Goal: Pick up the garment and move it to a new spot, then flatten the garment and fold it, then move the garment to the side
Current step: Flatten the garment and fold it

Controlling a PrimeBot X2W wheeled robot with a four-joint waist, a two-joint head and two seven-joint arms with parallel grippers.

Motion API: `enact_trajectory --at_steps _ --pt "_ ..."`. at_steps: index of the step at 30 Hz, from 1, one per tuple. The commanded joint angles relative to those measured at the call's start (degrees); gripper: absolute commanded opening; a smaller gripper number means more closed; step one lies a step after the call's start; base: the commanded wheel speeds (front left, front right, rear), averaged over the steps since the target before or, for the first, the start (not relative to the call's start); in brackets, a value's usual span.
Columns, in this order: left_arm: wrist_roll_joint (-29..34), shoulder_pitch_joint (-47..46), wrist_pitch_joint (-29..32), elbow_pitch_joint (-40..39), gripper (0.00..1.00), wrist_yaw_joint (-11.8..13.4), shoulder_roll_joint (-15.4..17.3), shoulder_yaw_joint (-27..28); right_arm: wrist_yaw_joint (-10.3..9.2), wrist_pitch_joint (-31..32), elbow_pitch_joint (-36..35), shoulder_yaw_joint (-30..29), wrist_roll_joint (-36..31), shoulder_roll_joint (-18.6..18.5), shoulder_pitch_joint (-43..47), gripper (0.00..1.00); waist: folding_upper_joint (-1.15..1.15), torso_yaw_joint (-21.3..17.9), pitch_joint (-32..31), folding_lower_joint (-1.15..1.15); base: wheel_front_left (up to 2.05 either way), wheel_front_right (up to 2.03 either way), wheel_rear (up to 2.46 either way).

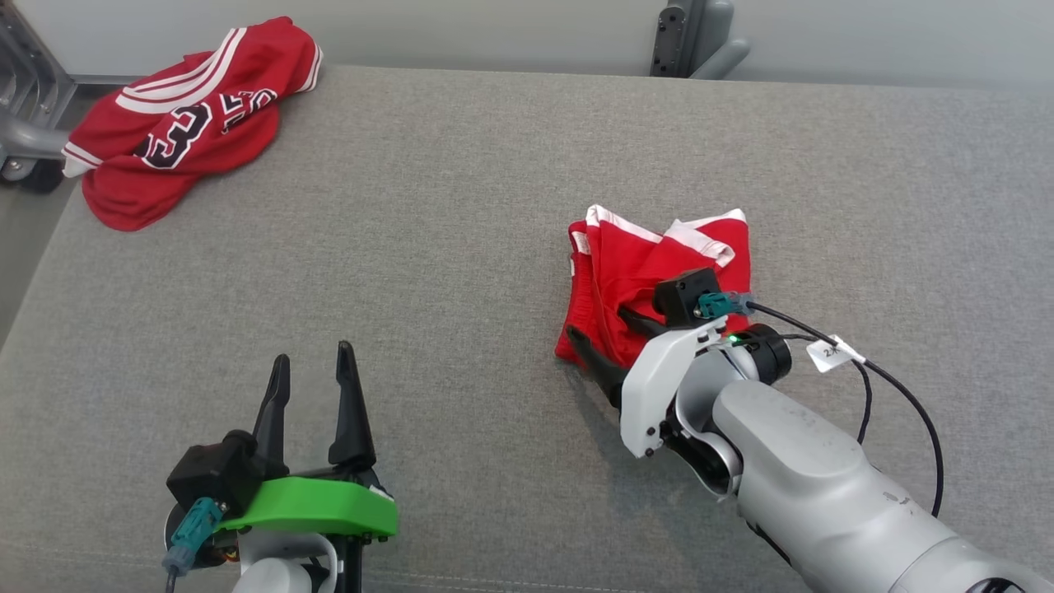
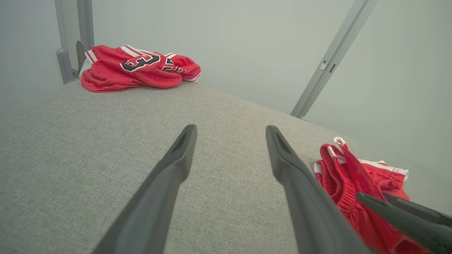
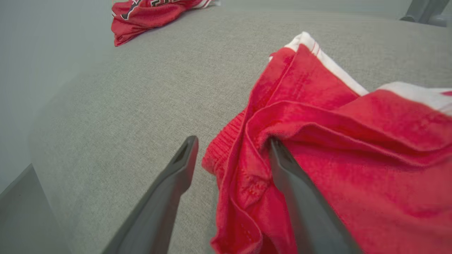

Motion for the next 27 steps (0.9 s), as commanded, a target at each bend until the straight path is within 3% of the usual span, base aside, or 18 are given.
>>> enact_trajectory --at_steps 1,12,18,26,27 --pt "0.3 0.6 0.0 0.0 1.0 -0.2 -0.1 0.2 -0.03 -0.6 -0.4 0.1 -0.3 -0.3 -0.6 1.0 0.0 -0.5 0.0 0.0 0.0 0.0 0.0" --pt "1.1 1.2 0.0 -0.1 1.0 -0.6 -0.6 0.8 -0.03 -4.7 -10.4 -5.3 0.0 -5.2 4.5 1.0 0.0 -3.3 -0.1 0.0 0.0 0.0 0.0" --pt "1.4 1.3 0.0 -0.1 1.0 -0.8 -0.6 1.2 -0.03 -5.7 -16.4 -13.0 -1.9 -8.3 9.4 1.0 0.0 -4.2 0.1 0.0 0.0 0.0 0.0" --pt "1.6 0.9 0.0 0.2 1.0 -1.2 -0.7 1.1 -0.03 -6.0 -21.1 -25.2 -7.4 -7.9 14.8 1.0 0.0 -4.3 0.5 0.0 0.0 0.0 0.0" --pt "1.7 0.8 0.0 0.2 1.0 -1.3 -0.7 1.0 -0.03 -6.0 -21.3 -26.2 -8.2 -7.6 15.2 0.64 0.0 -4.1 0.5 0.0 0.0 0.0 0.0"
